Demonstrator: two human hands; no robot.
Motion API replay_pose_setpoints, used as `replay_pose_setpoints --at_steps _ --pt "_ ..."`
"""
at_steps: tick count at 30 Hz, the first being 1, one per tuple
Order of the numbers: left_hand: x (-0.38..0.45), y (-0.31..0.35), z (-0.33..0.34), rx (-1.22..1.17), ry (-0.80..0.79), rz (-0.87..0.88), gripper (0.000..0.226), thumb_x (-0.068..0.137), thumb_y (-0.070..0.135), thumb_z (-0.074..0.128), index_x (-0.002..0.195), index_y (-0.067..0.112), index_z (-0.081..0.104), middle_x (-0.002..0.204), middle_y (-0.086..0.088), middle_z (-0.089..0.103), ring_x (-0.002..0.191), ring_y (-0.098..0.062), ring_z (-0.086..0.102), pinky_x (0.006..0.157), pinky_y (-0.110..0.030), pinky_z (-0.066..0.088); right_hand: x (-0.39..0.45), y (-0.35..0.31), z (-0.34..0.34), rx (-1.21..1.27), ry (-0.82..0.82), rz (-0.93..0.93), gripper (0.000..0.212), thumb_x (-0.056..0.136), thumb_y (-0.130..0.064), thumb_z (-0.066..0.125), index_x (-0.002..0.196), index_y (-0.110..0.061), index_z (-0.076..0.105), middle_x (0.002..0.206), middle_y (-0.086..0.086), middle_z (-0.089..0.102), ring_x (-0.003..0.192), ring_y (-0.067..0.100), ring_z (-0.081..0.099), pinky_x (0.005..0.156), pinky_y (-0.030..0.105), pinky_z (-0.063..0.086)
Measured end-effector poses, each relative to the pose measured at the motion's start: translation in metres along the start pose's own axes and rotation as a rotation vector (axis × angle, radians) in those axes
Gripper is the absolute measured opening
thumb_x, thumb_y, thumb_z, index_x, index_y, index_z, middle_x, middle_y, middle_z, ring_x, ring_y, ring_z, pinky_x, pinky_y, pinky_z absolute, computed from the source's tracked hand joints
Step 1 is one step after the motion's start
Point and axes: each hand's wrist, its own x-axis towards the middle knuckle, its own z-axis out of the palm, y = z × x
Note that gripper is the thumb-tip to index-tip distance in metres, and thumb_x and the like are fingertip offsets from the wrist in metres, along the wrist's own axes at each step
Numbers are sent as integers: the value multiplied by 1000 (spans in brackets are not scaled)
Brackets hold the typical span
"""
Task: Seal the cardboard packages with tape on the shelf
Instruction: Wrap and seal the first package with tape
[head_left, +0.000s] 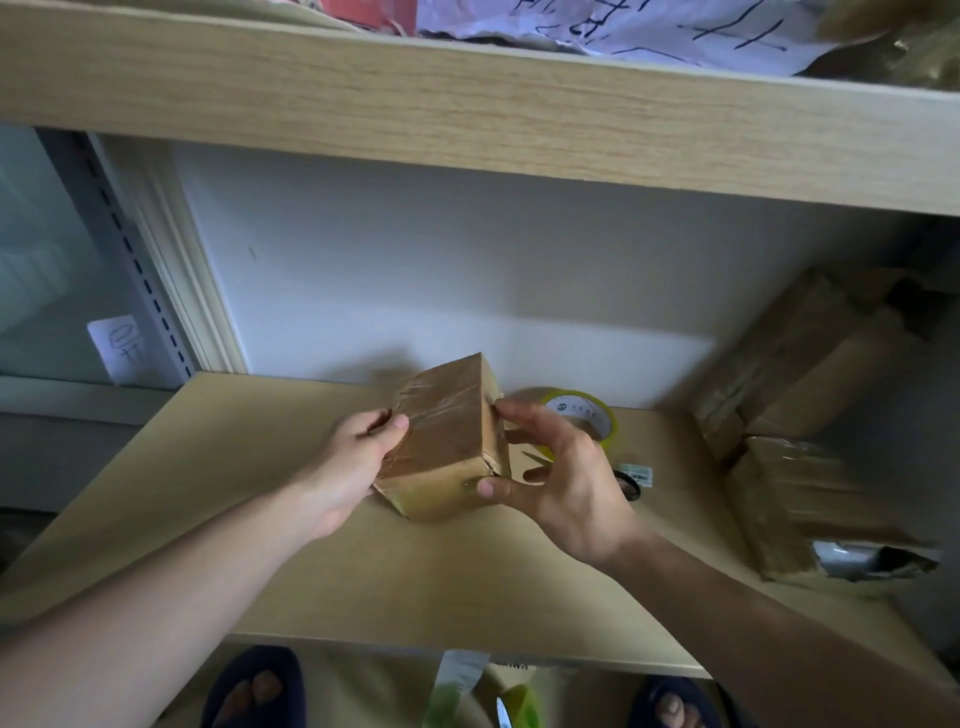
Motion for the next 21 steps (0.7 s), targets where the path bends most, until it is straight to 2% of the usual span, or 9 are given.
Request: replay_pose_setpoints --at_steps 3,6,8,11,13,15,17,19,21 --pt "2 0 -6 53 -1 13 19 100 33 64 106 19 76 111 -8 77 111 -34 71 101 -65 49 3 -7 6 -10 26 -35 74 73 -25 92 134 -46 56 119 -31 64 116 -7 60 87 28 57" --pt "1 2 -9 110 20 61 18 99 37 65 105 26 78 103 0 80 103 -27 74 99 -58 54 7 -9 10 30 42 -27 74 70 -23 95 123 -55 53 117 -27 66 113 -5 61 84 20 56" --pt "1 4 -11 143 45 69 20 97 41 67 105 28 79 100 5 80 99 -21 75 98 -53 56 8 -6 13 98 64 -8 76 67 -26 97 128 -46 55 122 -19 66 113 -3 62 85 21 56" --pt "1 6 -14 131 60 42 23 94 43 71 103 24 80 97 3 80 96 -22 76 93 -48 59 10 -4 16 104 41 12 85 68 -36 96 141 -27 54 130 -16 63 120 -4 59 90 25 56" --pt "1 8 -14 120 70 46 20 92 39 74 100 22 80 94 3 80 90 -19 76 85 -38 61 11 0 16 96 4 28 87 69 -41 94 144 -26 52 129 -17 65 122 -6 57 93 30 57" --pt "0 12 -15 151 122 91 14 90 36 77 94 22 80 84 8 79 77 -7 73 71 -22 56 11 5 15 98 -27 61 91 67 -43 93 146 -28 50 126 -17 67 119 -5 60 96 33 57" --pt "-3 15 -14 202 170 134 15 87 38 80 91 23 81 81 12 78 75 -2 72 69 -19 51 9 11 17 95 -78 101 91 68 -35 92 148 -31 48 123 -16 69 111 -2 66 94 35 59" --pt "-5 16 -14 245 192 142 18 85 42 80 92 25 81 84 13 79 83 -6 72 74 -23 52 6 15 23 95 -119 121 84 73 -19 90 145 -35 49 120 -16 71 105 1 70 92 37 61" --pt "-8 18 -15 196 172 103 17 86 36 81 99 25 79 91 10 78 89 -10 72 75 -23 52 7 16 27 92 -129 112 79 75 -14 88 136 -48 50 119 -17 73 103 4 72 91 37 61"
